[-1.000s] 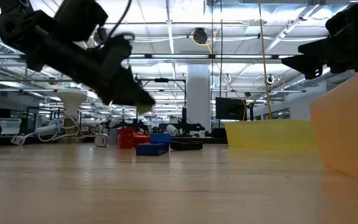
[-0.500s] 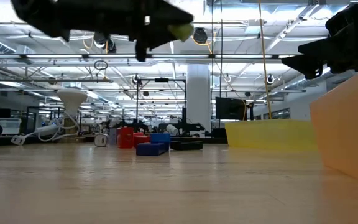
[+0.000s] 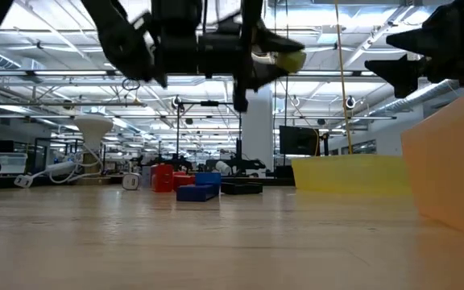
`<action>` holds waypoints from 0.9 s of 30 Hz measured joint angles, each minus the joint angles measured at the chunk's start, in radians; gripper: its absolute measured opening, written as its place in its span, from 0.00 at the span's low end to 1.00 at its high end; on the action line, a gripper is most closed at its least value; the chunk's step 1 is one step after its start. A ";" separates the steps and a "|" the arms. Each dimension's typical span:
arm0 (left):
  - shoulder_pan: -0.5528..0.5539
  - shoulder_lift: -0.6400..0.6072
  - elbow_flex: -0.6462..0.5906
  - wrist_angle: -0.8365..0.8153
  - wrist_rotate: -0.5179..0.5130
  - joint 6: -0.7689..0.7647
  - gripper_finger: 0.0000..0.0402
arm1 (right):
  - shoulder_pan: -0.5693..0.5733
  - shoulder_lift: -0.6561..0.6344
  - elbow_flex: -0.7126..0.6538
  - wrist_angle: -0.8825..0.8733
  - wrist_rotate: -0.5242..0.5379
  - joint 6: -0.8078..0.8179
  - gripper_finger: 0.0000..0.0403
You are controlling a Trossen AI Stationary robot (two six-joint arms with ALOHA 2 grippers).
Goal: Pick & Place Office items
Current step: Put the green charger adapter into the yellow bin
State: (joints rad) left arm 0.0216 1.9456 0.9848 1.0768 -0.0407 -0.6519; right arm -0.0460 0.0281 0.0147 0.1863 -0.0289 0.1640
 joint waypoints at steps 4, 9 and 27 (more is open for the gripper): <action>0.025 0.109 0.044 0.196 0.079 -0.137 0.34 | 0.001 0.008 0.000 0.030 0.004 0.115 0.73; 0.023 0.180 0.122 0.209 0.118 -0.196 0.34 | 0.003 0.039 0.000 0.021 0.050 0.114 0.73; 0.036 0.193 0.199 0.083 0.046 -0.136 0.34 | 0.308 0.593 0.158 0.248 0.593 -0.473 0.73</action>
State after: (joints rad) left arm 0.0571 2.1384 1.1839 1.1597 0.0051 -0.7876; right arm 0.2623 0.6212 0.1724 0.4348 0.5640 -0.3086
